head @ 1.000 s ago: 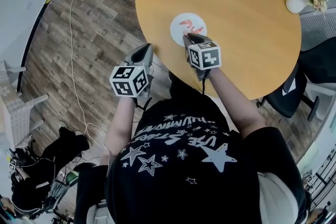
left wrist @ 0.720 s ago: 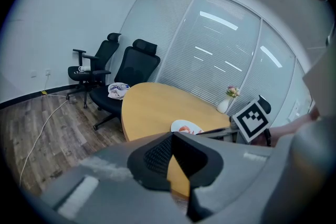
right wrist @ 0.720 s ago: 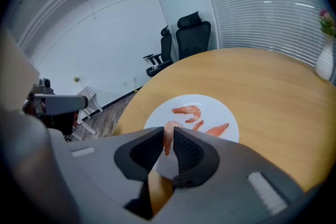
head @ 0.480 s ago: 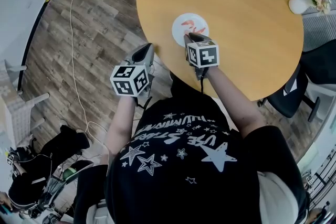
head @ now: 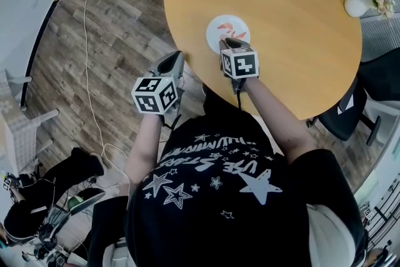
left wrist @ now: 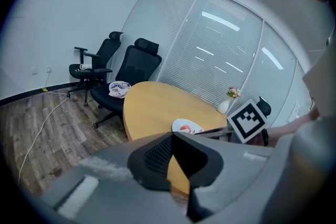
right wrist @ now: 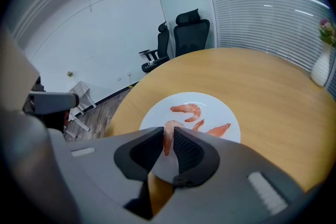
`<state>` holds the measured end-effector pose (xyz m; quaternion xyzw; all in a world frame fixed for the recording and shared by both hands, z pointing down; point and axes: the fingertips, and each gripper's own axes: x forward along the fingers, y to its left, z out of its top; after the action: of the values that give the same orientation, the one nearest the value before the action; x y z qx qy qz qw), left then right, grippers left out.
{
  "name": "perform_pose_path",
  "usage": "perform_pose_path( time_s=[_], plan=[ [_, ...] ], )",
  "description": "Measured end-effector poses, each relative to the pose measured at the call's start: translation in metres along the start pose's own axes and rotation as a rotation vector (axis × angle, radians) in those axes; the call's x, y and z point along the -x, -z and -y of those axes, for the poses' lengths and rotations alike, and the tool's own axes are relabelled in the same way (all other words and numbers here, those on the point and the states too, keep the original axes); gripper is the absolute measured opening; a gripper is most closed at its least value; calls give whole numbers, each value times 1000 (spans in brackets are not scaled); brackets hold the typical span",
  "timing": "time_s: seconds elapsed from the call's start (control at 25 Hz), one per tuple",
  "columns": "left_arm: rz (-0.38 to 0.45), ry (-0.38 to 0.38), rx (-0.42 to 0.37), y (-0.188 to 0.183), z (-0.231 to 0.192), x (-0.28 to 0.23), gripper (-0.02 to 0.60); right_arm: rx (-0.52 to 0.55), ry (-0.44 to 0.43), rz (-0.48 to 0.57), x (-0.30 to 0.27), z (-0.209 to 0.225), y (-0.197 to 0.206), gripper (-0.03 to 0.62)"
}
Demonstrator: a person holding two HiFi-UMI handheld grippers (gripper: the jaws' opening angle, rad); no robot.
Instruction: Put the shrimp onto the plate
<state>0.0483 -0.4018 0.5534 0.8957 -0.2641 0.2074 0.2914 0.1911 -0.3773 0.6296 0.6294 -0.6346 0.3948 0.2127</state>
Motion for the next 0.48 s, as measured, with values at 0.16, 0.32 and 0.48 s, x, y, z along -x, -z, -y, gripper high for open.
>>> perform_pose_path(
  time_s=[0.16, 0.32, 0.48],
  plan=[
    [12, -1, 10, -1, -2, 6, 2, 2, 12, -14, 0, -2, 2, 66],
    [18, -8, 11, -1, -1, 7, 2, 8, 25, -31, -1, -1, 4, 67],
    [24, -6, 8, 0, 0, 10, 2, 9, 28, -35, -2, -2, 6, 69]
  ],
)
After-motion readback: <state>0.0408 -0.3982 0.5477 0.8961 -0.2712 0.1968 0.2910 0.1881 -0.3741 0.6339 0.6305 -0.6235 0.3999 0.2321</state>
